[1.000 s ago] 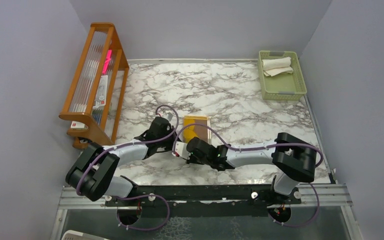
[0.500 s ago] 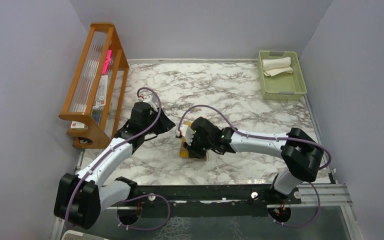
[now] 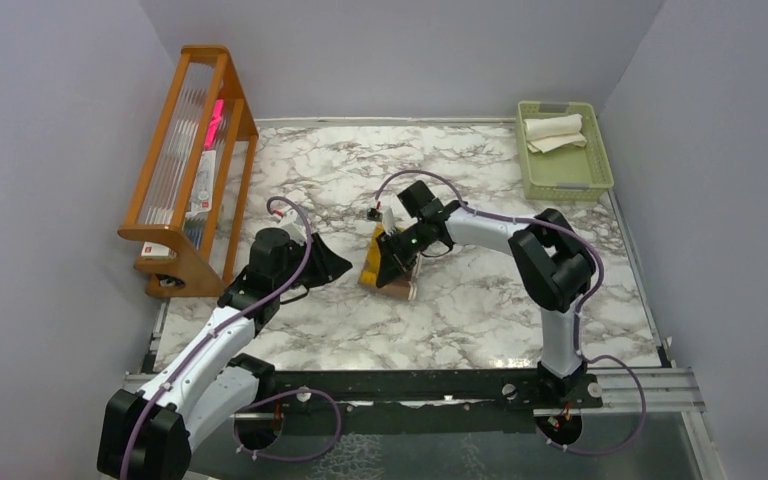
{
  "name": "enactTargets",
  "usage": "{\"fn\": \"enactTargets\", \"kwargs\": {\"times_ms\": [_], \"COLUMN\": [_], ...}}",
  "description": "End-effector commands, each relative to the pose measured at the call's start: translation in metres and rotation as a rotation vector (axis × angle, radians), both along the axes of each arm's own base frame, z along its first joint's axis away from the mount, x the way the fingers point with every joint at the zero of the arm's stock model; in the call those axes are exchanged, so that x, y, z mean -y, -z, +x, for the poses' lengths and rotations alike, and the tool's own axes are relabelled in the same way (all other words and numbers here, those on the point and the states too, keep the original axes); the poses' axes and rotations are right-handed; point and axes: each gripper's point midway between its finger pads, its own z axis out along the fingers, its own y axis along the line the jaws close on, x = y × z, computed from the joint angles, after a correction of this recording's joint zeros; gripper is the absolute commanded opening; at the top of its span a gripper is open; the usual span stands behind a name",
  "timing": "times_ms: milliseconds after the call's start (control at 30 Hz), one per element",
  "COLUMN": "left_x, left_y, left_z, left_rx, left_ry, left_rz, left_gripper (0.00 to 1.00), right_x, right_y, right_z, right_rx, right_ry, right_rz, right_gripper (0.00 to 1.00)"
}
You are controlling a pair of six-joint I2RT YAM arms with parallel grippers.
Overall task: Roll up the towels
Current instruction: Roll the towel at the center of the board.
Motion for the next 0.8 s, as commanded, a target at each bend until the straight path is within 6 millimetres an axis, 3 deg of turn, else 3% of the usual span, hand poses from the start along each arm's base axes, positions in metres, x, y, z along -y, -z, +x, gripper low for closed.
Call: {"fn": "enactTargets", "kwargs": {"times_ms": [0,300,467,633,767], "left_x": [0.013,0.025,0.031,0.04,0.048], "left_y": [-0.008,0.005,0.016,0.034,0.05], "left_z": [-0.004,-0.004,-0.004,-0.004,-0.004], "left_rx": [0.022,-0.013,-0.039,-0.087,-0.128], "left_ry": [0.055,0.127,0.149,0.174,0.187], "left_rz": [-0.09,-0.112,-0.141,-0.156,-0.188], "left_gripper": [0.3,0.29,0.29,0.3,0.29], "right_x": [-0.005,-0.009,-0.002,0.002,0.002], "right_y": [-0.009,0.005,0.022,0.038,0.039], "right_z": [-0.023,-0.011,0.001,0.002,0.005], "right_rx": [-0.311,-0.553,-0.677,-0.746,-0.75], "right_ry": [-0.042,0.032,0.125,0.165,0.176], "right_rz": [0.097,0.094,0.057,0.038,0.038], "right_gripper": [0.01,0.01,0.01,0.01,0.01]}}
